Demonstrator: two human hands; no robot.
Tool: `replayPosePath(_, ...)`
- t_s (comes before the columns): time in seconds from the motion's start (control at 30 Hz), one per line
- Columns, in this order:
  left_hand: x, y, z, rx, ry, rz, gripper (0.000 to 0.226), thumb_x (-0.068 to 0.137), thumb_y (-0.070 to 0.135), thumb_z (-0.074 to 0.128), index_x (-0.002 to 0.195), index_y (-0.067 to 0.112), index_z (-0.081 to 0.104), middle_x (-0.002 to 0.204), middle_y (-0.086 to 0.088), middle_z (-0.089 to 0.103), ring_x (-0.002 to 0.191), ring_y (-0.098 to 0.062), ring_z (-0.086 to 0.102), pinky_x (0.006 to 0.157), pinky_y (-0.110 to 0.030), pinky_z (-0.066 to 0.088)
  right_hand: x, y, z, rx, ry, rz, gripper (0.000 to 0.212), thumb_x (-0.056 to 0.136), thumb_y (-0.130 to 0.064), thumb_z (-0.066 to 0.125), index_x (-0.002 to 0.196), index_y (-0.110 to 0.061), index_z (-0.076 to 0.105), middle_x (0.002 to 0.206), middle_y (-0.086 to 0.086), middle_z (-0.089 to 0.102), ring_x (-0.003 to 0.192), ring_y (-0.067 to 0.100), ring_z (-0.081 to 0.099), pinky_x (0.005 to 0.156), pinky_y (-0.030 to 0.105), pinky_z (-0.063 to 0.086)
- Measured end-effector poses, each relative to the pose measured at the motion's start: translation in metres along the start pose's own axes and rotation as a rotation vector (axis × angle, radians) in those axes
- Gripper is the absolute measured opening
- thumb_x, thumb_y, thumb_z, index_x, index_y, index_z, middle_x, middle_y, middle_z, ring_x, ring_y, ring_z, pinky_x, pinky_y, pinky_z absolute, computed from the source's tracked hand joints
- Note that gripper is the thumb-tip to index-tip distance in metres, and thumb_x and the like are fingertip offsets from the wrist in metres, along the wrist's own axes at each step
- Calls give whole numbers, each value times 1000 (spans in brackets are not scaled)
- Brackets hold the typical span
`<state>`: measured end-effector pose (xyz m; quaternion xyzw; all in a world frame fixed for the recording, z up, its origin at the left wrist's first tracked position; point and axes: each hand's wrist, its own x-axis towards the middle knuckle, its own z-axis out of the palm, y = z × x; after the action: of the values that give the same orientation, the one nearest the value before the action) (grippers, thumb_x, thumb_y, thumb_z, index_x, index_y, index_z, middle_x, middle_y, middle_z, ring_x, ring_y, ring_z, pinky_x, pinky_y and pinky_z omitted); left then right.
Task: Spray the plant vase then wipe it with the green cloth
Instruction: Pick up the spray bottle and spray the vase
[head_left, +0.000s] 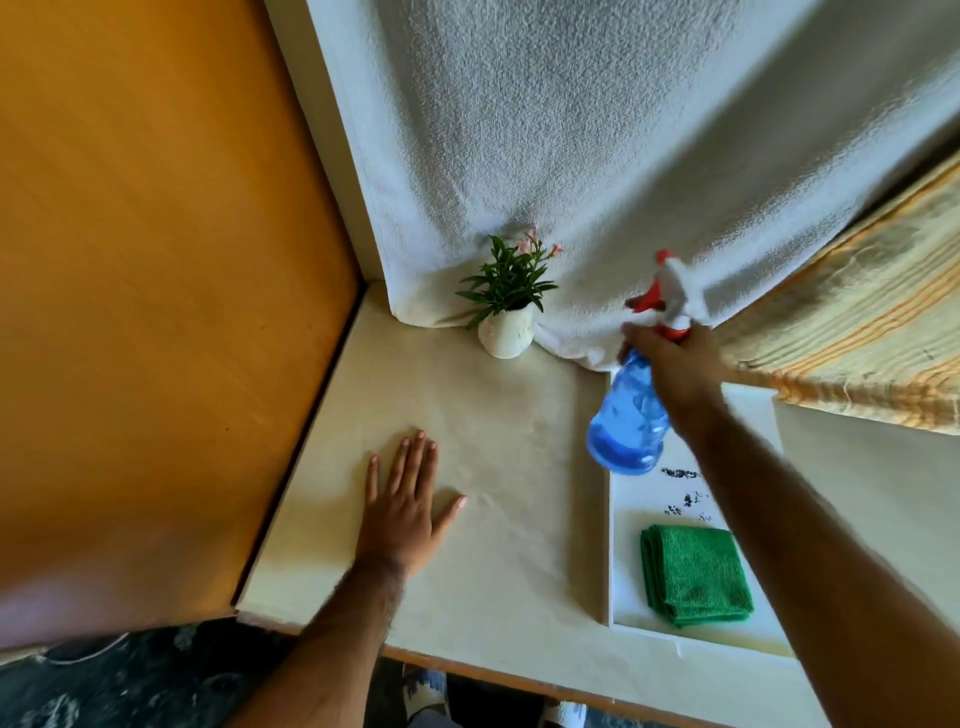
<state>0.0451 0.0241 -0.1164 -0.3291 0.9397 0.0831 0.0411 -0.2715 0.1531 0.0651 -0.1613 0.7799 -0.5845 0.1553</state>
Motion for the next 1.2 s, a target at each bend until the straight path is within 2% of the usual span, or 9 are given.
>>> replayPosePath(0.07,0,0,-2,3,-4,-3,89,97,75,18,163,15,16,172,-10,20,159,-28,19,125,-65,26,-13,2,25,-51,-84,40,13,77,-16,76,83,-27,74,61,-9,74,55,7,70,62,26,58)
replayPosePath(0.2,0,3,-6,-9,9,-7,88,95,71,32,159,11,31,168,-12,32,154,-29,33,121,-65,34,-35,23,68,-166,-227,225,12,80,-19,82,88,-20,74,66,-4,75,51,2,70,67,33,62)
replayPosePath(0.3,0,4,-7,-19,41,7,85,94,68,38,157,11,38,166,-12,38,152,-30,39,119,-65,36,-43,37,88,-200,-276,316,15,79,-25,84,85,-17,73,67,3,77,61,12,75,76,41,64)
replayPosePath(0.47,2,3,-6,-16,53,14,85,95,69,34,158,12,35,167,-11,36,152,-29,37,121,-63,27,-36,39,107,-272,-313,359,29,77,-41,81,77,-14,72,62,3,77,64,20,76,80,42,64)
replayPosePath(0.6,1,2,-5,-23,45,7,86,96,70,32,159,12,32,168,-11,33,154,-29,33,120,-65,33,-28,35,115,-299,-342,366,30,78,-42,79,77,-12,71,58,3,76,69,23,77,84,44,63)
replayPosePath(0.83,2,1,-4,-16,22,4,87,96,71,30,161,12,27,170,-11,27,156,-30,28,122,-65,31,-22,37,119,-279,-293,380,26,79,-38,79,76,-14,71,51,-1,71,66,21,76,85,43,63)
replayPosePath(0.97,1,0,-4,-29,13,3,87,96,71,28,161,13,28,170,-10,28,156,-30,28,122,-64,30,-27,35,115,-268,-286,347,21,79,-37,79,80,-17,71,50,-5,71,49,6,68,71,30,60)
replayPosePath(1.1,2,-2,-3,-21,-5,11,88,96,73,26,161,12,27,170,-11,29,155,-30,30,124,-63,23,-35,23,102,-225,-224,212,7,82,-28,78,83,-24,72,50,-11,70,45,-7,63,50,10,44)
replayPosePath(1.2,3,-2,-5,-18,-27,12,90,96,75,18,161,13,25,170,-11,27,156,-31,28,124,-60,15,-39,9,80,-71,-108,88,8,82,-19,77,87,-24,74,57,-11,73,51,-2,68,55,11,50)
